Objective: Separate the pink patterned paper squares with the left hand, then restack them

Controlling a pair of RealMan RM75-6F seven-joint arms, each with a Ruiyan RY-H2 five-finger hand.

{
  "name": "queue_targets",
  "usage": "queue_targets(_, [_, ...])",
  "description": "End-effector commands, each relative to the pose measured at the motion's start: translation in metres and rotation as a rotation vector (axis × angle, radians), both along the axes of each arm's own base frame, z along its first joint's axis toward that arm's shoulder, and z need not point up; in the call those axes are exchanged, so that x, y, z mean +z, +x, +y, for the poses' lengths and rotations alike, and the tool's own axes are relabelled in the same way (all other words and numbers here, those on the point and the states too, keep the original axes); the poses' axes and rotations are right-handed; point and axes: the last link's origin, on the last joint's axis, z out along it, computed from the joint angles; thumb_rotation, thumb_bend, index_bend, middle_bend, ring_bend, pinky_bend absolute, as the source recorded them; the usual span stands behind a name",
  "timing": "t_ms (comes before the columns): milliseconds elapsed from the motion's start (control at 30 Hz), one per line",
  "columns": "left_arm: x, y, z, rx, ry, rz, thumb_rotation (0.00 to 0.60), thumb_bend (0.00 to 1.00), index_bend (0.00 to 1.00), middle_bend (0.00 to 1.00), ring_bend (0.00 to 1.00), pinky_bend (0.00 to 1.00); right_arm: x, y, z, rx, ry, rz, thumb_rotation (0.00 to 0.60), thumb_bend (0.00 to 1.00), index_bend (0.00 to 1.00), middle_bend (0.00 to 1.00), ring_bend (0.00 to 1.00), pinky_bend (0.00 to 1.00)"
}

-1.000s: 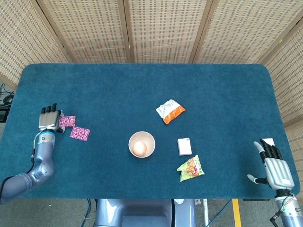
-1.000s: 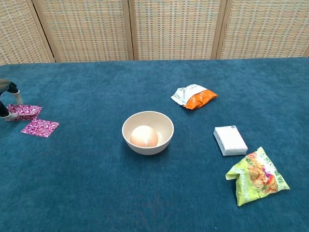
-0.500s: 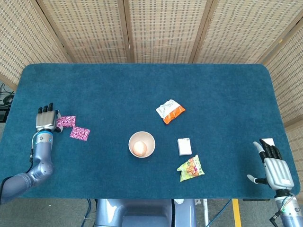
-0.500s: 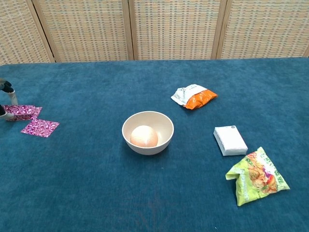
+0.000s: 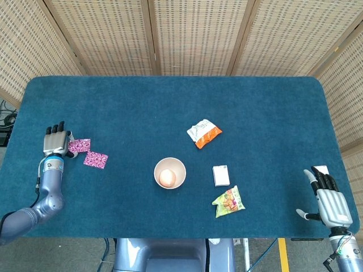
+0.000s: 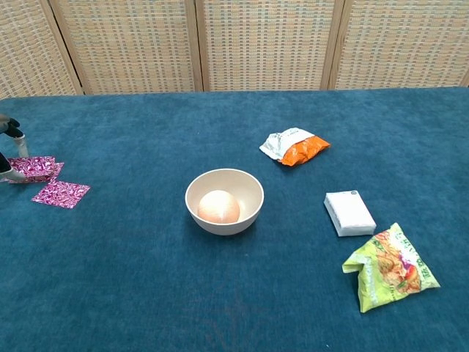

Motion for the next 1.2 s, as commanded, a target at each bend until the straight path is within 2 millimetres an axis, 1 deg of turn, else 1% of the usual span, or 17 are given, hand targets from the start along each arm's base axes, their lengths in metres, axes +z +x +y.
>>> queue_targets(33, [0.0, 0.001, 0.0, -0.002, 0.003, 0.0, 0.6, 0.22, 0.43, 0.0, 0.0, 0.0, 0.0, 0.0, 0.0, 0.001, 0.001, 0.0, 0.6, 0.1, 0.0, 0.0, 0.0, 0.0])
queue_targets(567, [-0.001, 0.0, 0.002, -0.008, 0.013, 0.004, 0.6, 0.19, 0.33, 0.0, 0.0, 0.0, 0.0, 0.0, -0.001, 0.004, -0.002, -0.001, 0.6, 0.1, 0.0, 0.0, 0.0, 0.0])
queue_targets(900, [-0.002, 0.001, 0.002, -0.011, 0.014, -0.009, 0.6, 0.18, 0.32, 0.0, 0.0, 0.0, 0.0, 0.0, -0.001, 0.003, -0.001, -0.001, 0.6, 0.1, 0.0, 0.0, 0.0, 0.0])
queue_targets(967, [-0.003, 0.004, 0.001, -0.022, 0.007, -0.014, 0.6, 0.18, 0.32, 0.0, 0.0, 0.0, -0.001, 0.0, -0.001, 0.001, 0.0, -0.001, 0.6, 0.1, 0.0, 0.0, 0.0, 0.0])
queue_targets(1200, [-0.014, 0.024, -0.011, -0.089, -0.045, -0.07, 0.6, 0.18, 0.32, 0.0, 0.0, 0.0, -0.001, 0.0, -0.001, 0.001, 0.001, -0.003, 0.6, 0.1, 0.0, 0.0, 0.0, 0.0])
